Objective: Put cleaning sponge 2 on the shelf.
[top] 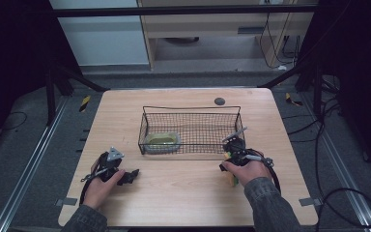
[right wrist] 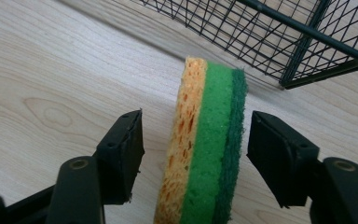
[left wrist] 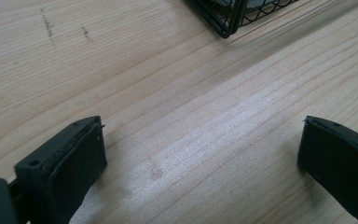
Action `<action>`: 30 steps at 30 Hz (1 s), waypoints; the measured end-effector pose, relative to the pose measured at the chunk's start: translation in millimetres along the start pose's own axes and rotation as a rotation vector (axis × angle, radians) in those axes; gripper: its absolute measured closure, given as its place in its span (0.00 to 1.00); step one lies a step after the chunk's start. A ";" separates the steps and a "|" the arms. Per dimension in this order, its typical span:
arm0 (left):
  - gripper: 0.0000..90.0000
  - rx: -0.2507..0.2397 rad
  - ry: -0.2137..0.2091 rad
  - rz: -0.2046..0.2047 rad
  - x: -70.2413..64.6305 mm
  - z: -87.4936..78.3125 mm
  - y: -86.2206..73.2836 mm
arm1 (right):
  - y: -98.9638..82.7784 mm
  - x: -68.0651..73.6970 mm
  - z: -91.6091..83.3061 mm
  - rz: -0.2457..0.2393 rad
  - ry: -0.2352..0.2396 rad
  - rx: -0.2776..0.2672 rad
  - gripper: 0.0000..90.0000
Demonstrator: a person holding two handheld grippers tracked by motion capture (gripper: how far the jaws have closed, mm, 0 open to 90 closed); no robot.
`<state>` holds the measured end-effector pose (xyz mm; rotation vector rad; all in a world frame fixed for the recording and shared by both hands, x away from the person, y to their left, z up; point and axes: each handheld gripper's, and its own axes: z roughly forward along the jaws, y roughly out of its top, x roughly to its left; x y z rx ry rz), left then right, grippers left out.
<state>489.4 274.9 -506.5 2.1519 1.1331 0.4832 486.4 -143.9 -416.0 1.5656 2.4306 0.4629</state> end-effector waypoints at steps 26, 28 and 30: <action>0.00 0.003 -0.001 0.002 -0.3 0.0 0.6 | -17.1 -21.6 -22.9 -0.035 0.042 -0.019 0.71; 0.00 0.001 -0.001 0.000 -0.4 0.0 0.3 | -20.6 -24.1 -27.4 -0.049 0.033 -0.026 0.71; 0.00 -0.002 -0.001 0.000 -0.5 0.0 0.0 | -23.3 -26.6 -30.9 -0.062 0.031 -0.037 0.71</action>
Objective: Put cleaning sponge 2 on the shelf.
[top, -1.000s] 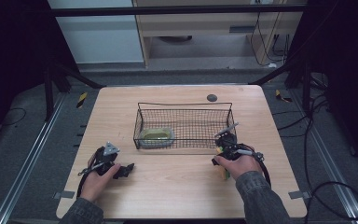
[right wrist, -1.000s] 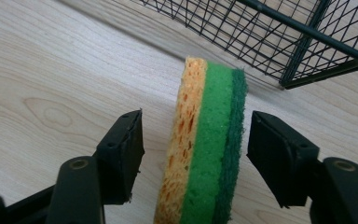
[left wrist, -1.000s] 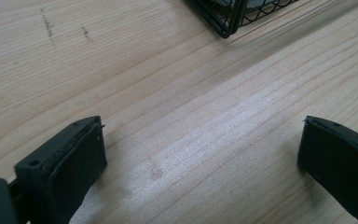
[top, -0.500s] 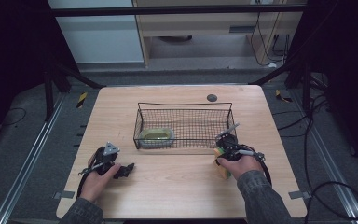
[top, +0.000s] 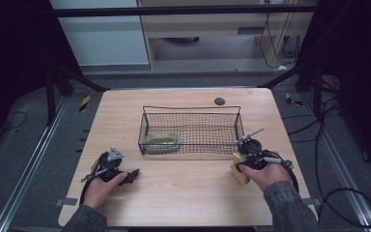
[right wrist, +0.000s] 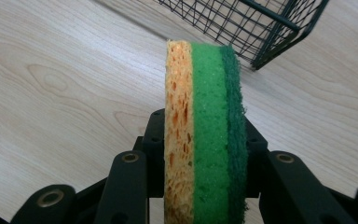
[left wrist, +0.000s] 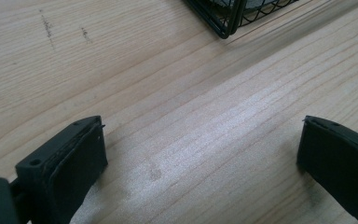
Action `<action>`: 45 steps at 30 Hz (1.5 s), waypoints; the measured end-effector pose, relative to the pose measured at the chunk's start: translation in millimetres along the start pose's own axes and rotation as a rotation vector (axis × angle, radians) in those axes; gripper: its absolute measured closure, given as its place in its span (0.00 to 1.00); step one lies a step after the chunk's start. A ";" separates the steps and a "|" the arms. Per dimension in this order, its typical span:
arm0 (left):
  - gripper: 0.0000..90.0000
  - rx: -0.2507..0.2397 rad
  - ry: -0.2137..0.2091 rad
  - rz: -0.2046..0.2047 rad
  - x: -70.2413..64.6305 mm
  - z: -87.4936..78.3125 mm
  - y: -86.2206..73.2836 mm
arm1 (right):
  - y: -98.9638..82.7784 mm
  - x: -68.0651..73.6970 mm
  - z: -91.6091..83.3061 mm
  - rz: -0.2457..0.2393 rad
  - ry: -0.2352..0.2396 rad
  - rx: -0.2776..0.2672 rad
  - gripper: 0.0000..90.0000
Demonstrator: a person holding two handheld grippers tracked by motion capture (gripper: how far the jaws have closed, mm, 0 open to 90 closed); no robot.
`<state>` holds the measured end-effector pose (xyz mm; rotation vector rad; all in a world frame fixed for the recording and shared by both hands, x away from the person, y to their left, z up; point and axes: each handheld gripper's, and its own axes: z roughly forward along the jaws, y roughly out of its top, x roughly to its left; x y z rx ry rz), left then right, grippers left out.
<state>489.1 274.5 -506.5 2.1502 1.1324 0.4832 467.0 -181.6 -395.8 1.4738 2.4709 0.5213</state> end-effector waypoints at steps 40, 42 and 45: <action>0.00 -0.023 0.030 -0.032 -3.3 1.0 -2.1 | 62.5 -87.1 -72.1 -0.025 -0.145 -0.198 0.72; 0.00 -0.023 0.030 -0.032 -3.3 0.9 -2.1 | 68.9 -88.3 -75.6 -0.024 -0.145 -0.215 0.72; 0.00 -0.022 0.036 -0.038 -4.3 0.2 -2.8 | 79.8 -88.8 -78.8 -0.029 -0.142 -0.233 0.72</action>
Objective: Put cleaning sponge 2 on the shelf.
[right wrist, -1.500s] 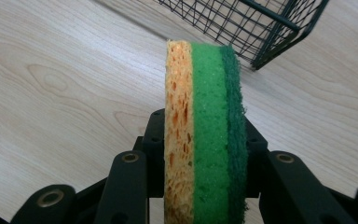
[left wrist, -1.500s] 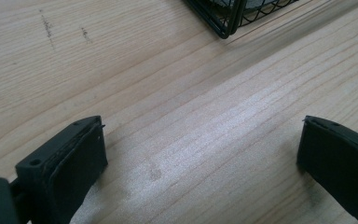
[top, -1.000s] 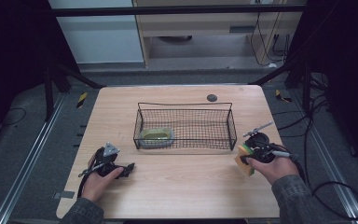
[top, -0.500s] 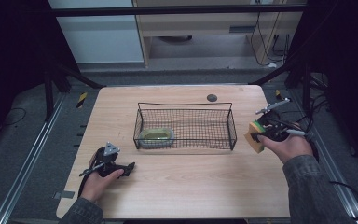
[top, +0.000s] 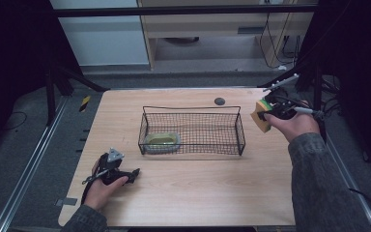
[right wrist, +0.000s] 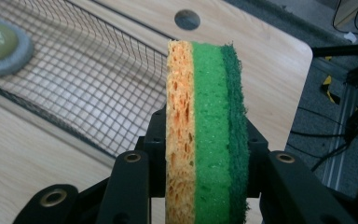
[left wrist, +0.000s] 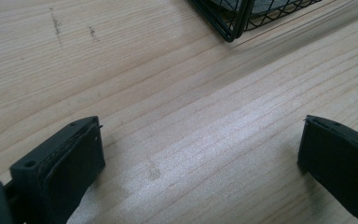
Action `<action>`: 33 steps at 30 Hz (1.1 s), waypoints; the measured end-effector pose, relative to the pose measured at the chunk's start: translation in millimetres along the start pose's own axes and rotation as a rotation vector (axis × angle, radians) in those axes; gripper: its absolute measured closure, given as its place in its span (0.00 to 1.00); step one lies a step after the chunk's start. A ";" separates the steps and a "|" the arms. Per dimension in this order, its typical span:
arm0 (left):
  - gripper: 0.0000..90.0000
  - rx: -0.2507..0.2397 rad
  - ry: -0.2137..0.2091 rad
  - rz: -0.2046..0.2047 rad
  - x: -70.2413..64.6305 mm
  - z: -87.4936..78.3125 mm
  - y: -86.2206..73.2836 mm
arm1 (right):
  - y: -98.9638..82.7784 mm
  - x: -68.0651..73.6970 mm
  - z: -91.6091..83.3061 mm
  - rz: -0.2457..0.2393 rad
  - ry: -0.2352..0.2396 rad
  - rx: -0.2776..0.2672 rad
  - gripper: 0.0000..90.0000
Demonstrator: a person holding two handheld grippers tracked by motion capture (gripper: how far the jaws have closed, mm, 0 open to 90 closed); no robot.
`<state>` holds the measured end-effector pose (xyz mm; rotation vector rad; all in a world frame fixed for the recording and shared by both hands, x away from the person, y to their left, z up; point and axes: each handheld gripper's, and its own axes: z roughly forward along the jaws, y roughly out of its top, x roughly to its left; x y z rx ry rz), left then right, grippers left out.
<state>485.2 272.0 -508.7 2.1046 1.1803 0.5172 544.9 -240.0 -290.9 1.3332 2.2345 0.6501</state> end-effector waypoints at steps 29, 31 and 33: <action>0.00 0.004 -0.006 0.007 1.1 0.2 0.5 | 41.7 39.7 55.9 -0.076 0.065 0.043 0.72; 0.00 0.000 -0.007 0.004 1.1 0.9 0.9 | 39.9 39.6 63.6 -0.071 0.075 0.035 0.72; 0.00 0.000 -0.007 0.005 1.3 1.1 1.1 | 38.9 40.2 70.1 -0.075 0.083 0.034 0.72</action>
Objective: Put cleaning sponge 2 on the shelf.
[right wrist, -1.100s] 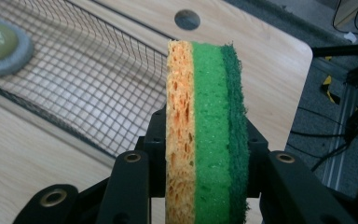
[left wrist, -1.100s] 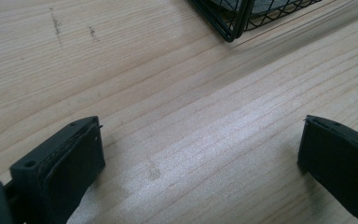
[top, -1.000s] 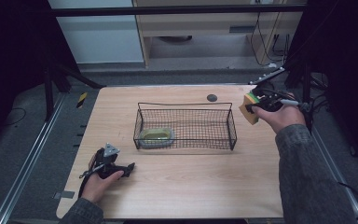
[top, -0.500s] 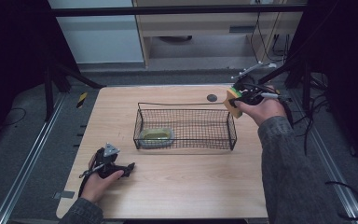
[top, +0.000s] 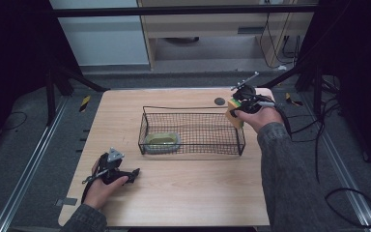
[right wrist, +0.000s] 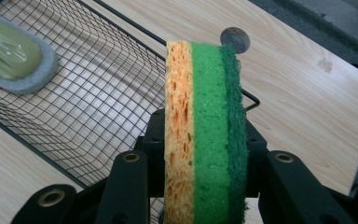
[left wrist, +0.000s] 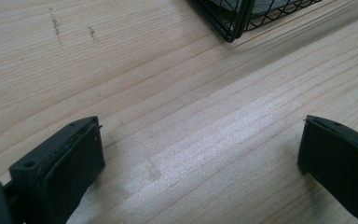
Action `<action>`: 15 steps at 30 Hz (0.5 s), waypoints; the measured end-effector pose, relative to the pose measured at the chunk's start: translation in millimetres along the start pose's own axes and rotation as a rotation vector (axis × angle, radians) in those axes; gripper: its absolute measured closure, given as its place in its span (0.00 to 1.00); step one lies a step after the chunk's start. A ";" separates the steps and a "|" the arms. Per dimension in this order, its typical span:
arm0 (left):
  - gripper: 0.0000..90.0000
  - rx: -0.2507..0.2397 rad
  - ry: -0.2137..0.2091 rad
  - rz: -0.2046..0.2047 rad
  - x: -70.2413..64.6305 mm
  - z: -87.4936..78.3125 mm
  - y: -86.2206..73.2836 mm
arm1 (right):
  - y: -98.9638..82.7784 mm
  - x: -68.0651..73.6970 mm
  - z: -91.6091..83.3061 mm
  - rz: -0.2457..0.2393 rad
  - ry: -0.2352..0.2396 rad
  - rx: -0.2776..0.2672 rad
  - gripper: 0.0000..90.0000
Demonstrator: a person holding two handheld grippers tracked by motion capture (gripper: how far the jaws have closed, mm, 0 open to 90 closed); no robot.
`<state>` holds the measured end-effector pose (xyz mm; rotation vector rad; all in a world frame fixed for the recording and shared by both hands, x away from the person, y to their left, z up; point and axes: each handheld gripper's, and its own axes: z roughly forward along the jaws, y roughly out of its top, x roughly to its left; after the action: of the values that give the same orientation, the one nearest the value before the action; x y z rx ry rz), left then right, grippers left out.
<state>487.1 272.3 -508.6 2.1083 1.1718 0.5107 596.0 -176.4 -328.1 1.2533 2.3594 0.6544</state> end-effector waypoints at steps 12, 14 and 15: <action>0.00 -0.002 0.001 -0.003 0.1 1.4 1.2 | -6.3 -4.2 34.7 0.013 0.016 0.041 0.72; 0.00 -0.002 0.001 -0.003 0.1 1.4 1.2 | -7.1 -5.6 37.5 0.014 0.018 0.041 0.72; 0.00 -0.002 0.001 -0.003 0.1 1.4 1.2 | -7.5 -6.6 38.7 0.013 0.016 0.043 0.72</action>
<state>488.7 271.4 -508.7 2.1045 1.1747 0.5114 615.2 -177.2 -363.1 1.2880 2.3924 0.6229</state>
